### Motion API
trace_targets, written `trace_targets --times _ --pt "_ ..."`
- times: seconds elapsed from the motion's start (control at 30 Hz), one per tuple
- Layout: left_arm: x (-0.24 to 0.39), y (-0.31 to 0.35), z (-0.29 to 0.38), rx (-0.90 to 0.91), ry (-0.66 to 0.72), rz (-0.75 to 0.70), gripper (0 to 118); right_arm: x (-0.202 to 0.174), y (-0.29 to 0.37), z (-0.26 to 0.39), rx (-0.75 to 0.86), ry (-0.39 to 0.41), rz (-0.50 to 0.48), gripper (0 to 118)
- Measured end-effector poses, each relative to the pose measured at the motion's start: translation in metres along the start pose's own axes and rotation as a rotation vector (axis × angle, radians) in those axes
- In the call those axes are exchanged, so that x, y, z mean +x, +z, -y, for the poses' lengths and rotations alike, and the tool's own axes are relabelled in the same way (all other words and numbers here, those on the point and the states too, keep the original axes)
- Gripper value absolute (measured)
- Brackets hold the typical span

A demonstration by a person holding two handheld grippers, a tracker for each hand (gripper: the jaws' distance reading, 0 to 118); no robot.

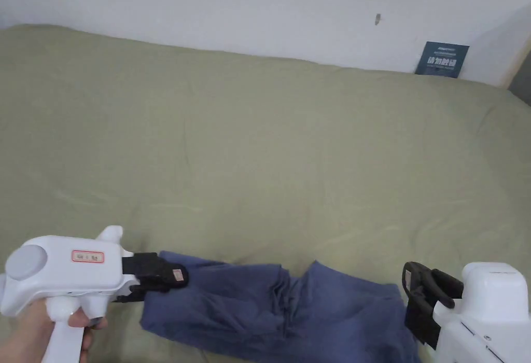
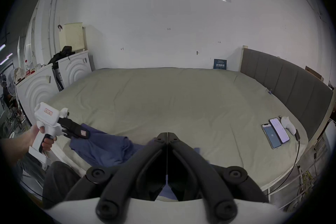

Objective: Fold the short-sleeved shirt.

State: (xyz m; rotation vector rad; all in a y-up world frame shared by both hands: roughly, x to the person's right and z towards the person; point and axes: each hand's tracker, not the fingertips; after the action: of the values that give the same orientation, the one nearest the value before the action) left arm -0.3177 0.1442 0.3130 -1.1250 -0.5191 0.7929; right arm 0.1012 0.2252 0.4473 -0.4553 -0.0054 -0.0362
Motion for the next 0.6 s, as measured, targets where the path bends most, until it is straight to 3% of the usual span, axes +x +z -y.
trace_targets --times 0.13,0.3,0.4,0.6 --pt "-0.008 0.075 -0.010 0.097 -0.001 -0.089 13 -0.007 0.002 -0.006 0.027 0.009 -0.028 0" --pt "0.001 0.134 -0.011 0.183 -0.077 -0.303 13 -0.016 0.001 -0.018 0.083 0.016 -0.051 0" --pt "0.019 0.137 -0.011 0.177 -0.109 -0.322 13 -0.019 0.002 -0.026 0.157 0.022 -0.040 0" --pt "0.083 0.094 0.009 0.101 -0.278 -0.419 13 -0.014 0.020 -0.042 0.316 0.039 0.082 0"
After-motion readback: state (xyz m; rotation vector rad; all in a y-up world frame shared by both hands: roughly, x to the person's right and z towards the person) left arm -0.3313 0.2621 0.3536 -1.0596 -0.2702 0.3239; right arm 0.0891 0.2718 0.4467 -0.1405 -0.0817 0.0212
